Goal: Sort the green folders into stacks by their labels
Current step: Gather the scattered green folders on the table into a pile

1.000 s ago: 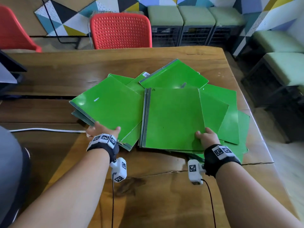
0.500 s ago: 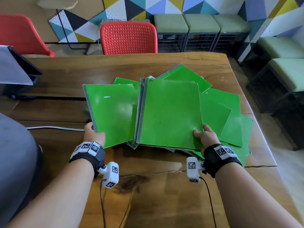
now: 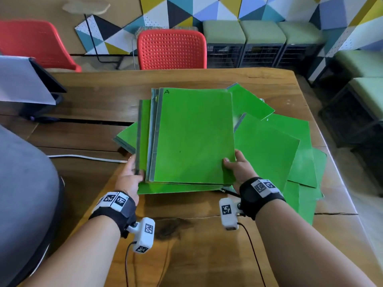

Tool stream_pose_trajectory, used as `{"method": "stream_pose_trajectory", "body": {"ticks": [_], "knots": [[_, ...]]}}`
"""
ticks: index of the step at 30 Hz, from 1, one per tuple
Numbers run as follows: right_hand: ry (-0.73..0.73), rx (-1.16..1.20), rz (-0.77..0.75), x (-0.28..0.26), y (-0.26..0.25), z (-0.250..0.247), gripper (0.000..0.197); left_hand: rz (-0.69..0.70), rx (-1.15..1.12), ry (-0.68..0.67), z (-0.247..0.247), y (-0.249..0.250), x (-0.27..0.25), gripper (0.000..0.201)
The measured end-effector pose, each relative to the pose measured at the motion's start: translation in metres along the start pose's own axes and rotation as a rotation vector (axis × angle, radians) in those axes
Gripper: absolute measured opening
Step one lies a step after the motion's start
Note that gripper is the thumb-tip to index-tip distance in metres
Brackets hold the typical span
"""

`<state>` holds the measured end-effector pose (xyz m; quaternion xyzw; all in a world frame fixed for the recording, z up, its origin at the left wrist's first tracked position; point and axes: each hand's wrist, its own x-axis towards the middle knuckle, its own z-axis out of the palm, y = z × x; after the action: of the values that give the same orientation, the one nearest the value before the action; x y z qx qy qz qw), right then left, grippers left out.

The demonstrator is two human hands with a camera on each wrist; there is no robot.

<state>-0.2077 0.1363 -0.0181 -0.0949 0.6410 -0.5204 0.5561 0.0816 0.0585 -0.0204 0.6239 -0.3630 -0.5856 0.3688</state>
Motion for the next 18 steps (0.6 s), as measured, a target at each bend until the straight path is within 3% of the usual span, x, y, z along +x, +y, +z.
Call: {"method": "stream_pose_trajectory", "body": {"ticks": [4, 5, 7, 9, 11, 13, 14, 16, 18], "knots": [[-0.002, -0.041, 0.017, -0.005, -0.003, -0.002, 0.069, -0.154, -0.044, -0.008, 0.018, 0.001, 0.000, 0.034], [0.023, -0.051, 0.016, -0.007, -0.005, -0.005, 0.068, -0.216, -0.011, -0.043, 0.022, 0.002, 0.000, 0.043], [0.043, -0.098, 0.002, -0.011, -0.008, -0.014, 0.067, -0.315, 0.076, -0.155, 0.030, 0.001, 0.003, 0.078], [0.023, -0.181, -0.048, -0.016, -0.011, -0.021, 0.067, -0.237, 0.218, -0.201, 0.042, -0.001, 0.002, 0.089], [0.065, -0.441, -0.161, -0.015, -0.012, -0.032, 0.065, -0.111, 0.322, -0.160, 0.054, -0.004, 0.003, 0.089], [0.284, -0.722, -0.238, -0.011, -0.012, -0.048, 0.059, -0.090, 0.347, -0.120, 0.062, -0.005, 0.003, 0.086], [0.435, -0.812, -0.207, -0.008, -0.011, -0.059, 0.056, -0.093, 0.364, -0.105, 0.063, -0.007, 0.004, 0.085], [0.685, -0.895, -0.044, -0.005, -0.006, -0.082, 0.054, -0.118, 0.422, -0.111, 0.063, -0.012, 0.005, 0.083], [0.752, -0.888, 0.181, -0.005, -0.001, -0.097, 0.056, -0.160, 0.455, -0.134, 0.060, -0.021, 0.007, 0.084]]}}
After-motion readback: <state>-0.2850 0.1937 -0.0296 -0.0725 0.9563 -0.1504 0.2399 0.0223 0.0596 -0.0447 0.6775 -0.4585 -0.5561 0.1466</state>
